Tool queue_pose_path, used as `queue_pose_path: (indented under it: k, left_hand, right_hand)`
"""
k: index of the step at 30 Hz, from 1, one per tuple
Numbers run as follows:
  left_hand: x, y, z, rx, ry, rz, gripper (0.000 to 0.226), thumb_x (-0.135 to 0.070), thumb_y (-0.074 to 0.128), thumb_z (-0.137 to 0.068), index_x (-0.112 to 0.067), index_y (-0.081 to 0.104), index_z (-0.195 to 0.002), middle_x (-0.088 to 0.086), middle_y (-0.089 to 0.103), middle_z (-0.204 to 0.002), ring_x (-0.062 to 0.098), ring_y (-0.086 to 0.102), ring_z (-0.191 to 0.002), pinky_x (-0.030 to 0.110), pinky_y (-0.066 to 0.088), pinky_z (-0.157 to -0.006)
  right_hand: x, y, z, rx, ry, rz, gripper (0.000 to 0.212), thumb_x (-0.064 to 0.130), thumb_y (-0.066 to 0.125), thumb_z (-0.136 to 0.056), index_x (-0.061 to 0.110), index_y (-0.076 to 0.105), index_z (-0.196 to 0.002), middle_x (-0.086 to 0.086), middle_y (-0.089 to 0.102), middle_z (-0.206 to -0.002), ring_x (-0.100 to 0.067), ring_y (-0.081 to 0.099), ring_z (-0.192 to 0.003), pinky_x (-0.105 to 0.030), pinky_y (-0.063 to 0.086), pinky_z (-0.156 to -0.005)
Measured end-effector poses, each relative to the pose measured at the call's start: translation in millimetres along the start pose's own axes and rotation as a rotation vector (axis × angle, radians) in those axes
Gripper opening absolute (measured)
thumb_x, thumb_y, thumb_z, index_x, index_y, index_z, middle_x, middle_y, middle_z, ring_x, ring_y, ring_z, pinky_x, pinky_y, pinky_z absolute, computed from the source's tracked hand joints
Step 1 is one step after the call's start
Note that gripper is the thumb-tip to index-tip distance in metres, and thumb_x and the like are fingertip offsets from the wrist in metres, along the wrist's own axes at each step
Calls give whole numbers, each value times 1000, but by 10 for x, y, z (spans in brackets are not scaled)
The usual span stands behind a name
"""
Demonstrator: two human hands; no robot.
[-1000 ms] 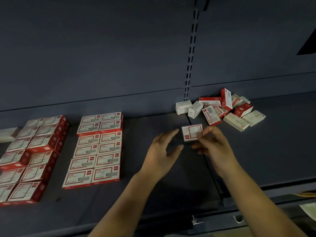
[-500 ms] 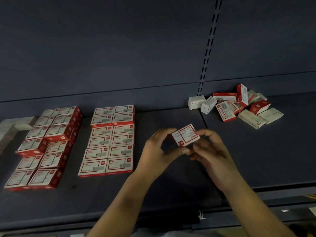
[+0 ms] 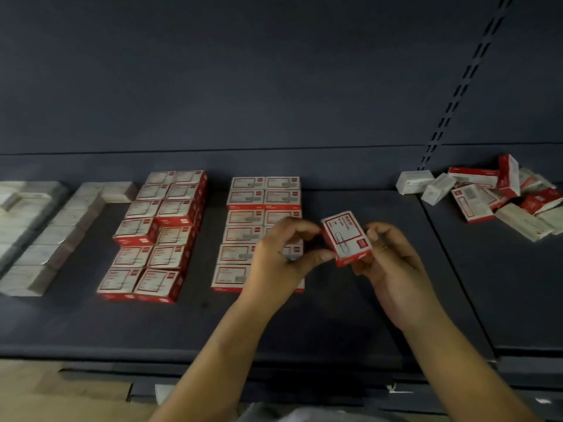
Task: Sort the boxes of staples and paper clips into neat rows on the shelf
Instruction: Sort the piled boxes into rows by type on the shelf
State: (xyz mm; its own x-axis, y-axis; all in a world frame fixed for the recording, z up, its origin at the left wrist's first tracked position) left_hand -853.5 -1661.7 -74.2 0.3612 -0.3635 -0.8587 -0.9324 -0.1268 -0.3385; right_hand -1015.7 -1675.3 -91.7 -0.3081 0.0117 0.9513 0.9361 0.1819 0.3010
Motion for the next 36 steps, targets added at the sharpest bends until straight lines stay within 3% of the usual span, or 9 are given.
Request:
queue_pose_path:
  k: [4, 9, 12, 18, 21, 24, 26, 31, 36]
  left_hand:
    - [-7, -478, 71, -2, -24, -96, 51, -33, 77, -65, -33, 50, -107, -18, 56, -108, -3, 54, -105, 11, 43, -88]
    - [79, -1062, 204, 138, 55, -340, 65, -22, 79, -69, -21, 52, -128, -18, 46, -123, -1, 41, -120, 11, 34, -97]
    - [252, -1400, 273, 126, 78, -437, 55, -24, 80, -67, -13, 61, -118, -12, 54, -113, -1, 43, -110, 15, 34, -91]
    - [670, -1951, 170, -25, 62, -721, 61, -53, 56, -74, -7, 64, -112, 7, 64, -112, 31, 54, -111, 46, 41, -92]
    - [826, -2079, 58, 35, 9, -869, 59, -52, 56, -82, -13, 56, -126, 5, 54, -132, 31, 38, -130, 54, 24, -106]
    - [956, -2111, -1, 134, -11, -929, 62, -49, 47, -90, -20, 33, -143, -4, 27, -152, 19, 9, -143, 43, 2, -115]
    - [1001, -2116, -4, 150, 17, -890, 63, -49, 42, -92, -20, 26, -146, -4, 21, -154, 14, 5, -144, 35, -3, -114]
    - [1088, -2123, 17, 164, 77, -818, 63, -47, 43, -92, -18, 25, -146, -3, 22, -153, 11, 11, -142, 29, 0, -113]
    - [1093, -2152, 5, 57, 161, -680, 61, -55, 44, -84, -8, 59, -120, 7, 61, -124, 22, 47, -127, 52, 23, -109]
  right_hand:
    - [-72, 497, -57, 46, 61, -39, 16, 44, 62, -73, 32, 72, -76, 1, 70, -81, -13, 64, -72, -21, 48, -56]
    - [-249, 1147, -87, 113, 122, 38, 31, 34, 49, -82, 14, 69, -96, -7, 72, -92, -20, 69, -86, -29, 57, -72]
    - [-304, 1493, -108, 62, -65, 330, 25, 35, 52, -87, 15, 67, -89, -3, 71, -83, -13, 68, -79, -23, 55, -69]
    - [-526, 1943, -200, 13, -464, 845, 24, 32, 46, -85, 15, 63, -89, 6, 60, -91, -3, 55, -89, -19, 46, -79]
    - [-629, 2103, -178, 14, -468, 871, 28, 32, 46, -85, 13, 66, -88, 5, 62, -92, -3, 54, -91, -12, 41, -81]
    - [-709, 2185, -141, -10, -473, 878, 28, 32, 48, -84, 13, 68, -88, 5, 63, -93, -3, 54, -93, -12, 41, -81]
    - [-725, 2201, -117, -32, -485, 864, 27, 30, 49, -84, 12, 68, -88, 5, 63, -92, -3, 55, -92, -13, 43, -80]
    - [-713, 2232, -72, -94, -458, 864, 27, 32, 48, -83, 14, 67, -88, 12, 61, -90, -2, 56, -93, -14, 44, -81]
    - [-776, 2221, -37, -114, -380, 859, 15, 22, 55, -83, 16, 67, -89, 14, 61, -91, -3, 57, -93, -15, 45, -82]
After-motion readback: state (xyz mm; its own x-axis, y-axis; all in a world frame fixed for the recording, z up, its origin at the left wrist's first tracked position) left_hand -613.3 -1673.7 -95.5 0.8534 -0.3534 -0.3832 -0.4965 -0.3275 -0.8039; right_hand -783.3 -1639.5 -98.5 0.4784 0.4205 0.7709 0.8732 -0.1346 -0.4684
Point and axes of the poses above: each hand's wrist, its own z-axis away from the middle knuckle, its own y-axis out of the palm, x = y × z, the point moved 4 cm from there along -z, towards the middle knuckle
